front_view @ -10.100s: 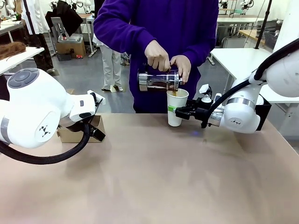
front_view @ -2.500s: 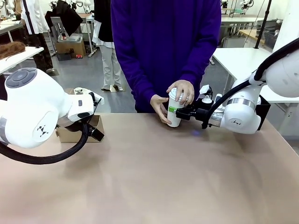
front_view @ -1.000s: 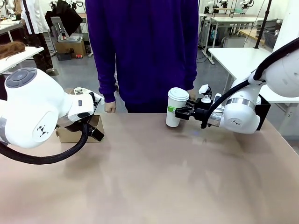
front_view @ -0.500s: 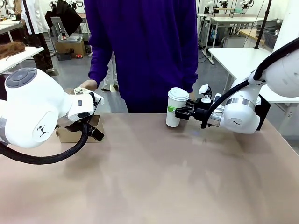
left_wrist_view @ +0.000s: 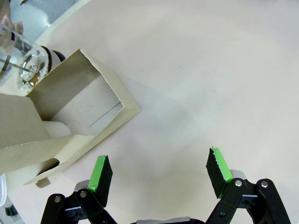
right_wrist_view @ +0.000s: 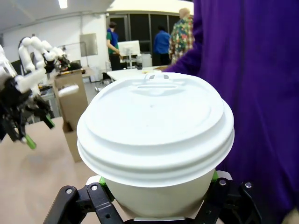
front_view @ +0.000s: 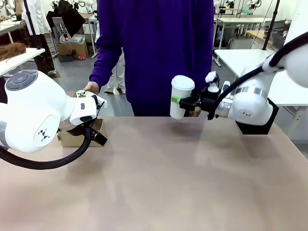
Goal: Pour a drink into a cup and package it in a carrier.
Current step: When a person places the Paper Cup Lid on the 600 ml Paper Cup , lift the 600 ml Paper Cup, then position the Cup Carrier in the center of the table.
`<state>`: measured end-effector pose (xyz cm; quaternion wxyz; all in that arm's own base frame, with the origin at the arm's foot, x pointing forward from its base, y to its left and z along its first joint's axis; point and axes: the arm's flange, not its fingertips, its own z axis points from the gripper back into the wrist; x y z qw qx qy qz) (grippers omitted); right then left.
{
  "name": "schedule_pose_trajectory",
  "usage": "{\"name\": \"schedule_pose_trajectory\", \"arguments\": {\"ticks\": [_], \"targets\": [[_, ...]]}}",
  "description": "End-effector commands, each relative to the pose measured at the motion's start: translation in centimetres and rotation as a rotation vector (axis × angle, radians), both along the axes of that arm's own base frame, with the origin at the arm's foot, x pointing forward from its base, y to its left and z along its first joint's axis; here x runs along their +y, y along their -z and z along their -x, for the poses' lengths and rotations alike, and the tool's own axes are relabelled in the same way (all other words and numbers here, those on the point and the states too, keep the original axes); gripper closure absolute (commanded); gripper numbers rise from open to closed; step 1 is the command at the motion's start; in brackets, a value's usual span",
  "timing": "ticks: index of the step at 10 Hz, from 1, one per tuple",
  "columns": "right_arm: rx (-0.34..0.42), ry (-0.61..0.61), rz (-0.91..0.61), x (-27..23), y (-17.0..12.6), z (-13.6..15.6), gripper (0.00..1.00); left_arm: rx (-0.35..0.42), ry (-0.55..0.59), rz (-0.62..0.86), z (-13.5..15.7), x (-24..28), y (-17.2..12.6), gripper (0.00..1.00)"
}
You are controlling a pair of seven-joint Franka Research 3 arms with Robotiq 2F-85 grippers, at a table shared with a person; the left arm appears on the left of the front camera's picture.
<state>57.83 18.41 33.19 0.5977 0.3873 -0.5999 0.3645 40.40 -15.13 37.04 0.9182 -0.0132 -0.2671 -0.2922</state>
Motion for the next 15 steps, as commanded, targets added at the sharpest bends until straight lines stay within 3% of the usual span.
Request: {"name": "schedule_pose_trajectory", "arguments": {"ticks": [1, 4, 7, 10, 11, 15], "targets": [[0.013, -0.010, 0.041, 0.8, -6.1, 2.7, 0.20, 0.000, 0.001, 0.001, 0.0, 0.0, 0.0, 0.00], [0.057, -0.028, 0.076, 1.2, -14.1, 6.5, 0.20, 0.000, 0.001, 0.001, 0.0, 0.0, 0.0, 0.00], [0.079, -0.033, 0.081, -0.1, -18.6, 9.7, 0.20, 0.000, 0.001, 0.001, 0.0, 0.0, 0.0, 0.00], [0.068, -0.024, 0.005, -2.3, -19.2, 9.8, 0.20, 0.000, 0.001, 0.001, 0.0, 0.0, 0.0, 0.00], [0.051, -0.017, 0.074, -0.7, -19.3, 10.0, 0.20, 0.000, 0.001, 0.001, 0.0, 0.0, 0.0, 0.00], [0.051, -0.017, 0.074, -0.7, -19.3, 10.0, 0.20, 0.000, 0.001, 0.001, 0.0, 0.0, 0.0, 0.00]]}}
